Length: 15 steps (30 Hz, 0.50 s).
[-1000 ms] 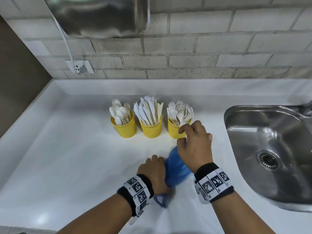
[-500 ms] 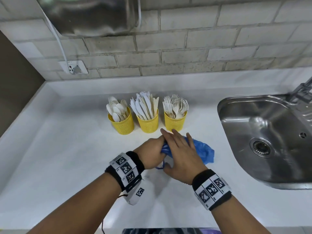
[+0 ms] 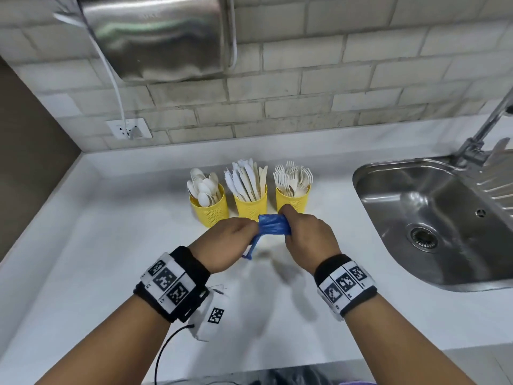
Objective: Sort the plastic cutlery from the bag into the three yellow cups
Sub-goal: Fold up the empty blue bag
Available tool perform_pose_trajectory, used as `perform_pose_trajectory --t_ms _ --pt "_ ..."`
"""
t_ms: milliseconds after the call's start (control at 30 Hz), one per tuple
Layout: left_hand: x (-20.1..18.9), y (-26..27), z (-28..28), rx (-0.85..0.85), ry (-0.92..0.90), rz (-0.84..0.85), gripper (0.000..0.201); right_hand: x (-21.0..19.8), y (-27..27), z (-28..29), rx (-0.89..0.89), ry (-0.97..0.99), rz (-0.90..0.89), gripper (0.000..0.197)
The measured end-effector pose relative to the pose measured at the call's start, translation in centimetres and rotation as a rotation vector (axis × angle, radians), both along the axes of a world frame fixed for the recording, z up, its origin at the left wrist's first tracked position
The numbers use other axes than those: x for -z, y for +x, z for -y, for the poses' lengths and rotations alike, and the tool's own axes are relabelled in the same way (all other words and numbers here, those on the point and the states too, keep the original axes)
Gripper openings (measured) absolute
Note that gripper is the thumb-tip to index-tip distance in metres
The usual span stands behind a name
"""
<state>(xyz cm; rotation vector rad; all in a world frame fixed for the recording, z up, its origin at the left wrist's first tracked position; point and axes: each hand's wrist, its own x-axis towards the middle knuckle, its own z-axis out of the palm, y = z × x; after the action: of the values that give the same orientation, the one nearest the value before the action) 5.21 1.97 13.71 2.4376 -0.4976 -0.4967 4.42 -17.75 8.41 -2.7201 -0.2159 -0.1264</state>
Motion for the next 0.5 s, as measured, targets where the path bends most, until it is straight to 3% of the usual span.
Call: perform_pose_trajectory --t_ms 33,100,167,300,433,500 --pt "-0.3 -0.2 -0.2 -0.038 -0.059 -0.041 0.024 -0.1 0.0 -0.2 0.009 -0.003 -0.013 0.026" --pt "-0.8 -1.0 -0.7 -0.197 -0.362 -0.203 0.031 -0.2 -0.2 -0.9 0.024 0.001 -0.053 0.029" --pt "-1.3 -1.6 -0.9 -0.225 -0.573 -0.269 0.032 -0.2 -0.5 -1.8 0.026 0.03 -0.125 0.035" --pt "-1.2 -1.7 -0.6 -0.142 -0.596 -0.009 0.016 0.3 -1.8 -4.4 -0.041 0.038 -0.138 0.026" --pt "0.5 -1.0 -0.5 -0.318 -0.639 0.119 0.013 -0.5 -3.8 -5.1 -0.236 0.026 -0.246 0.017" --pt "0.9 -0.7 -0.7 -0.425 -0.504 0.292 0.011 -1.5 -4.2 -3.8 -0.284 0.074 -0.242 0.009"
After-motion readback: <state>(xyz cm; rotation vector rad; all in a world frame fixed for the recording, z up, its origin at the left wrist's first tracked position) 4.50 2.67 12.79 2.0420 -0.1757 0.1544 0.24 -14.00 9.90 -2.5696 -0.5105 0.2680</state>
